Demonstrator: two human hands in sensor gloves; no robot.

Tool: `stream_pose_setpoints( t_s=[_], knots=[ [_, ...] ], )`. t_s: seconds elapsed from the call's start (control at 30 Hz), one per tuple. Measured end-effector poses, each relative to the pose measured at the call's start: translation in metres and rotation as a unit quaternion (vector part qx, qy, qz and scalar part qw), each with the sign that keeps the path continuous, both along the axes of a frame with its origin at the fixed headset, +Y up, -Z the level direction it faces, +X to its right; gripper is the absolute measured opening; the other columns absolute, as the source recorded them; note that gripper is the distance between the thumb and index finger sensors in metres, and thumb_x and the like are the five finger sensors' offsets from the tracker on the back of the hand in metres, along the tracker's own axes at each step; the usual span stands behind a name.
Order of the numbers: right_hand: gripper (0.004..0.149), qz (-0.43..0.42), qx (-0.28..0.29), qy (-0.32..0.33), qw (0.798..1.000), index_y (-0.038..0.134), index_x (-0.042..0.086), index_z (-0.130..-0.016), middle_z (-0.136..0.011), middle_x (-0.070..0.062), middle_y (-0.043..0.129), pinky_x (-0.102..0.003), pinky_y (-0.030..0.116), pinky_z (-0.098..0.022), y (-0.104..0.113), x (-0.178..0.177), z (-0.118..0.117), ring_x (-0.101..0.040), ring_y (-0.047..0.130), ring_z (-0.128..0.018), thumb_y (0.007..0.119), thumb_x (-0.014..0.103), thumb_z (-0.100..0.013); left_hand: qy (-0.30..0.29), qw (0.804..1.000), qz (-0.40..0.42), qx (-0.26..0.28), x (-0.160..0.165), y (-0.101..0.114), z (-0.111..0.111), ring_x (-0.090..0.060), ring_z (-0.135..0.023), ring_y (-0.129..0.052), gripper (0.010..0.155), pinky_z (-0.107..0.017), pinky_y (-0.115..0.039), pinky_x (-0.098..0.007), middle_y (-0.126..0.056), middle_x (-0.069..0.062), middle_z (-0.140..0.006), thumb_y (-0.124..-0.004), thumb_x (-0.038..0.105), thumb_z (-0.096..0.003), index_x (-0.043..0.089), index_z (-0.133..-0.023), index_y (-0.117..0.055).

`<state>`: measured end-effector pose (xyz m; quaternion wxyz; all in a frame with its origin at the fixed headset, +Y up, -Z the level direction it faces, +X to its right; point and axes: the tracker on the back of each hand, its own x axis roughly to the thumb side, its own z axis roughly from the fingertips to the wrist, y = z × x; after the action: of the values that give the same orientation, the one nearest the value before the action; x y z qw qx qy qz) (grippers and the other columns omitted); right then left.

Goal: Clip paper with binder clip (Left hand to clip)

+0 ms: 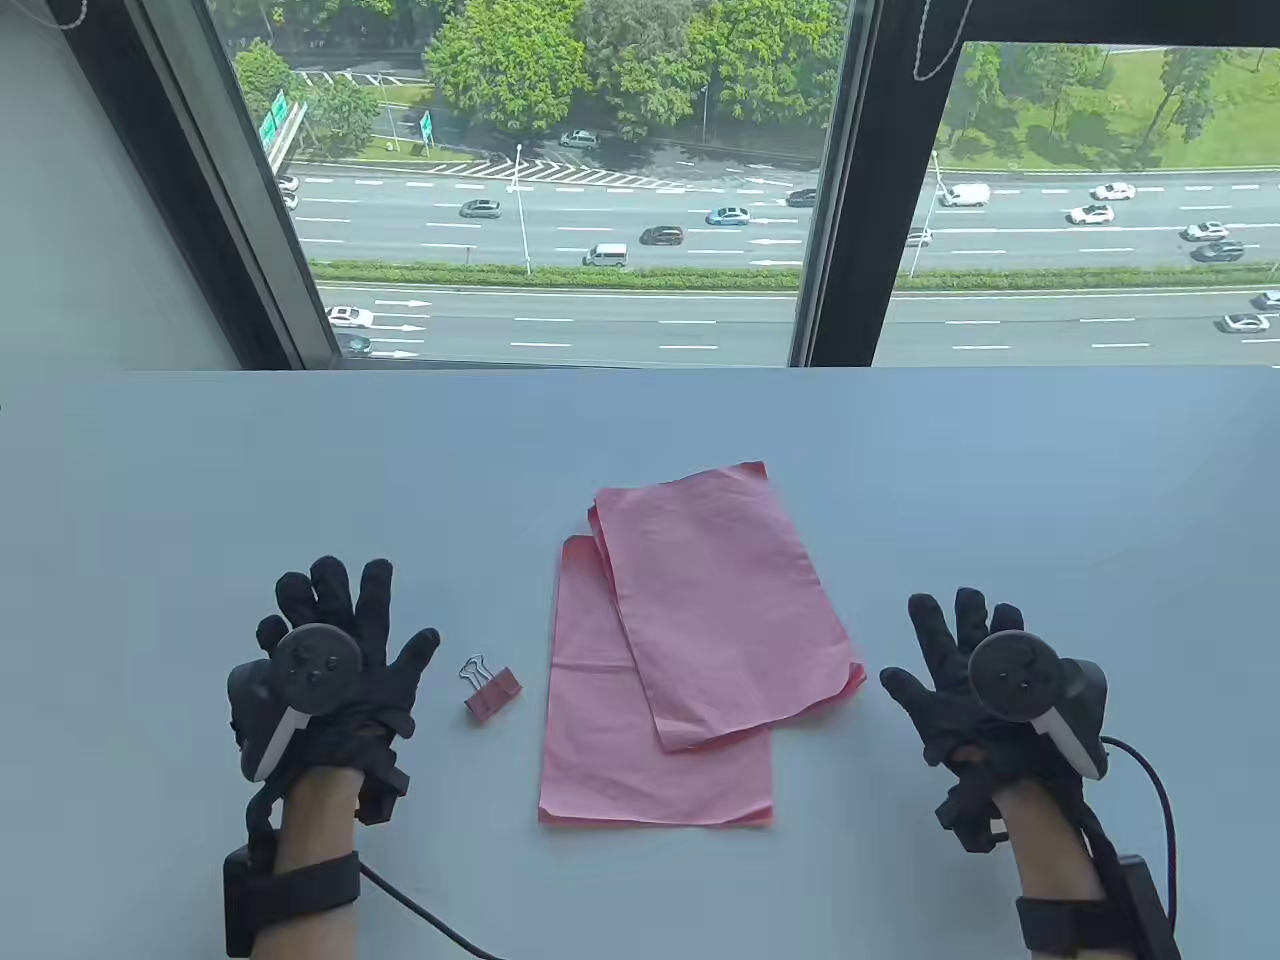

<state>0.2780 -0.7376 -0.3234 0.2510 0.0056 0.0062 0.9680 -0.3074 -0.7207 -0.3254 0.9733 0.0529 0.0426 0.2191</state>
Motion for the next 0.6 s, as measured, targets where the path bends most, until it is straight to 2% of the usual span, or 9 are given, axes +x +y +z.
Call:
stream_pose_setpoints(
  t_s=[0.6],
  knots=[
    [0.079,0.0,-0.001,0.01,1.0,0.037,0.031,-0.109,-0.113,-0.015,0.019,-0.073,0.021,-0.061,-0.002,-0.005,0.002,-0.052,0.011,-0.095,0.073,0.058,-0.046,-0.023,1.0,-0.015,0.004,0.012,0.005,0.0,-0.029,-0.101,0.008,0.084,-0.065,-0.002,-0.057,-0.014,-0.005,-0.122,-0.068,0.067,-0.0457,0.037,-0.116,-0.033]
  ],
)
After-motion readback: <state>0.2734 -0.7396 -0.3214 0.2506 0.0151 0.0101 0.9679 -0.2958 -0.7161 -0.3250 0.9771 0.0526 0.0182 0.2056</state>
